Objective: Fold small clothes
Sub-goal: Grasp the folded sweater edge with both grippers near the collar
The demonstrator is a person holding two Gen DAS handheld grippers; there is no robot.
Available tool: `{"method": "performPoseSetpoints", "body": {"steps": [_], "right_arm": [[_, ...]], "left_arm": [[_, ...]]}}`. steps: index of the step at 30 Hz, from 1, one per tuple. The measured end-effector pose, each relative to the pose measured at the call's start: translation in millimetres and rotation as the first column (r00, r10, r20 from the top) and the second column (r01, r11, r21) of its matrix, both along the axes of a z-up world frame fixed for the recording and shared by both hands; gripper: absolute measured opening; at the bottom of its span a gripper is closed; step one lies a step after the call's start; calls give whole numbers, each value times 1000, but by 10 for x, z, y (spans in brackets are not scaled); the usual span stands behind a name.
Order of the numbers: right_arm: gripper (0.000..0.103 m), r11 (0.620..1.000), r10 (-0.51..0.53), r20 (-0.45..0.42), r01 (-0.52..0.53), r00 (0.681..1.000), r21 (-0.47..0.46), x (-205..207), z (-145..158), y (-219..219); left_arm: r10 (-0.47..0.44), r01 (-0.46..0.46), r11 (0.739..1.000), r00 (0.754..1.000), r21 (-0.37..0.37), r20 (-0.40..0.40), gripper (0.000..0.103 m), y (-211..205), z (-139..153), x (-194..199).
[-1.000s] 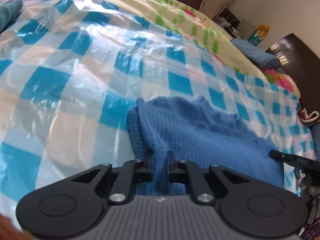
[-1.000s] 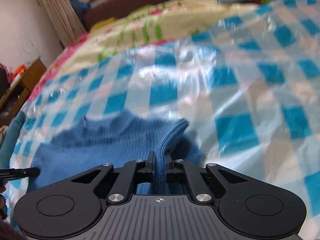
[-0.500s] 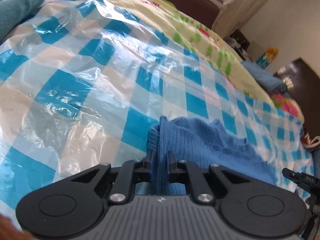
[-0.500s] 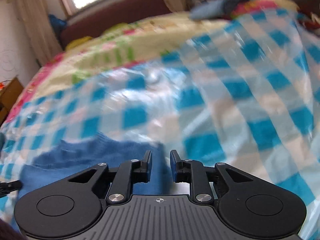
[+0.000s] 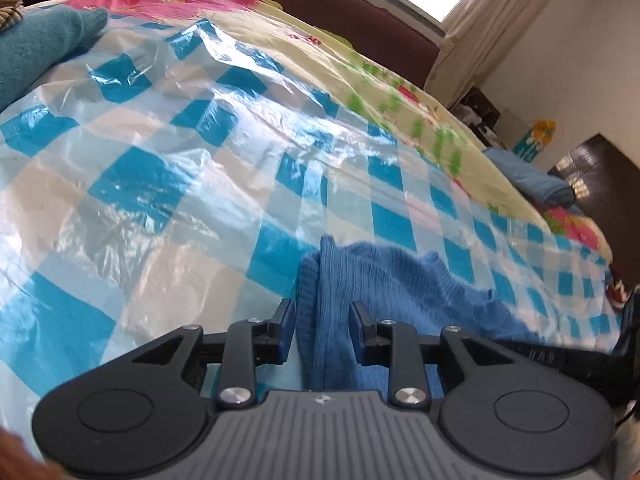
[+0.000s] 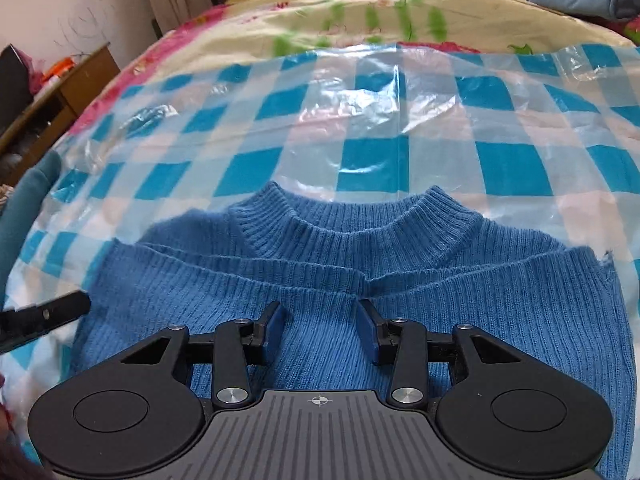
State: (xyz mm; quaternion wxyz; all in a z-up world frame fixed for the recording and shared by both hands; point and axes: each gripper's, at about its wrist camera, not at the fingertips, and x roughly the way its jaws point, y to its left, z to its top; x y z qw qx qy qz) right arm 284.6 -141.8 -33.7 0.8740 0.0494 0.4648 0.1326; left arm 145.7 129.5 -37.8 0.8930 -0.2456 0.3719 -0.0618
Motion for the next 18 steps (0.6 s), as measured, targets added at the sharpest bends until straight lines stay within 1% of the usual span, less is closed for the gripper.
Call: {"method": "performPoseSetpoints", "body": {"steps": [1, 2, 3, 5, 10, 13, 14, 16, 18], "right_arm": [[23, 1000, 1, 2, -1, 1000, -15, -17, 21, 5], [10, 1000, 1, 5, -1, 1000, -27, -28, 40, 1], [4, 1000, -3, 4, 3, 1000, -22, -34, 53, -24], [3, 1000, -22, 10, 22, 1000, 0, -39, 103, -56], [3, 997, -51, 76, 47, 996, 54, -38, 311, -66], [2, 996, -67, 115, 59, 991, 71, -3, 410, -63], [2, 995, -76, 117, 67, 990, 75, 26, 411, -65], [2, 993, -99, 108, 92, 989, 70, 83, 318, -56], [2, 996, -90, 90, 90, 992, -4, 122, 110, 9]], "left_arm": [[-10, 10, 1000, 1000, 6, 0, 34, -14, -16, -6], [-18, 18, 1000, 1000, 6, 0, 34, -28, -26, -12], [-25, 25, 1000, 1000, 3, 1, 34, -33, -33, -13], [-28, 28, 1000, 1000, -7, 6, 35, -25, -31, -28], [-12, 13, 999, 1000, -48, 12, 38, 46, -38, -60], [-1, 3, 998, 999, -60, 41, 39, 66, 11, -99], [-5, 8, 998, 999, -58, 50, 42, 58, 25, -108], [-23, 25, 998, 999, -51, 47, 43, 17, 21, -99], [-49, 50, 998, 998, -41, 28, 43, -40, 7, -89]]}}
